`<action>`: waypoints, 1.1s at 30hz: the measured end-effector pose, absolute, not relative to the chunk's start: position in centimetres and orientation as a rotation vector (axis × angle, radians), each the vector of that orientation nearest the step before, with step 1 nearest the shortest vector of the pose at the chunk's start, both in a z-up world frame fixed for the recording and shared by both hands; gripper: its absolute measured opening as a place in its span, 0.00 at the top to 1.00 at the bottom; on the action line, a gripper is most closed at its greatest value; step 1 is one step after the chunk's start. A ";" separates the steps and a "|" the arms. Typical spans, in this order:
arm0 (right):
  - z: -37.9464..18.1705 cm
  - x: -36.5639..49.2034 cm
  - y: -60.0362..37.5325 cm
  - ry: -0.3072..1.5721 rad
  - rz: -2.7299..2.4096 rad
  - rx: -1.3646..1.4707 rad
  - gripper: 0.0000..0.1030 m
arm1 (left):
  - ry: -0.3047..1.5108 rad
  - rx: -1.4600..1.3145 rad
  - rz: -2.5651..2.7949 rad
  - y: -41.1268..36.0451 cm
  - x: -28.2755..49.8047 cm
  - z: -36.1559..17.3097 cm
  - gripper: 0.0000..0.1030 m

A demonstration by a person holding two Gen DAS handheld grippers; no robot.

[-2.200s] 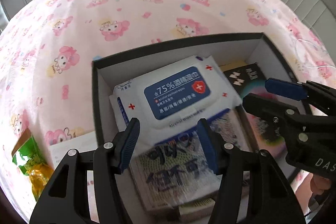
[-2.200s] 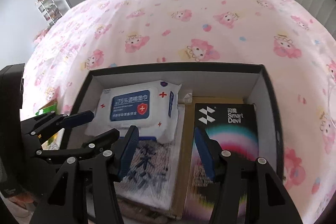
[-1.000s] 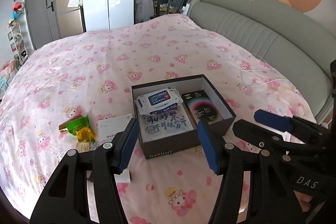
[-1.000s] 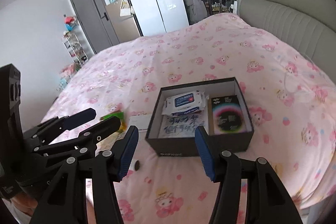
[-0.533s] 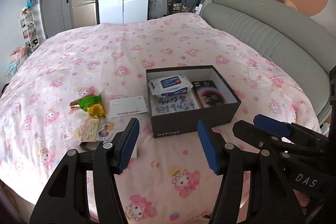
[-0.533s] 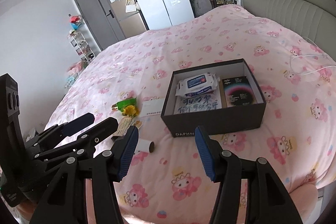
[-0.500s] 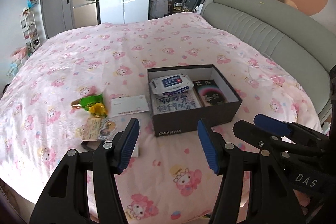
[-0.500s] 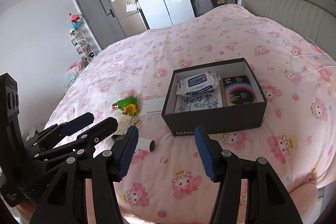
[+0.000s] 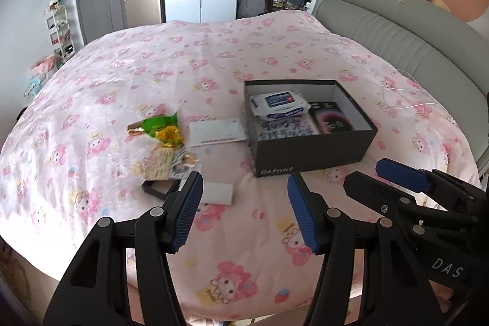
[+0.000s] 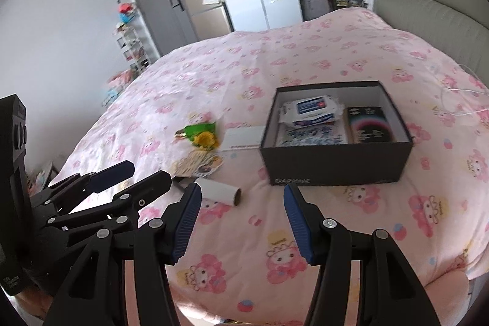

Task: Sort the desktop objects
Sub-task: 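Withdraw the left tool from the box and move it toward the lint-roller tube, then lower the left gripper over the white lint-roller tube and close on it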

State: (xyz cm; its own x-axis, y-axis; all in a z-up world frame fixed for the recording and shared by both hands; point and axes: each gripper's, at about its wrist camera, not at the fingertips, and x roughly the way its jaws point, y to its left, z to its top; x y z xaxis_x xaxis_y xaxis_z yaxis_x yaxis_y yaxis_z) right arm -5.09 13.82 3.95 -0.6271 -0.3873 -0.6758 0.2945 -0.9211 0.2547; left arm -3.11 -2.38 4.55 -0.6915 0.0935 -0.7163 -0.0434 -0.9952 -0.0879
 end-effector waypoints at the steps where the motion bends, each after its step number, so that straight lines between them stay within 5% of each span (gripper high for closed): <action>1: 3.7 -5.1 13.4 -0.161 -2.515 1.093 0.49 | -0.111 -1.213 2.820 -2.8 -2.9 4.3 0.43; 33: -5.6 -6.8 6.5 -0.085 -2.283 1.366 0.49 | -0.349 -1.488 2.736 -9.1 -2.8 -6.3 0.45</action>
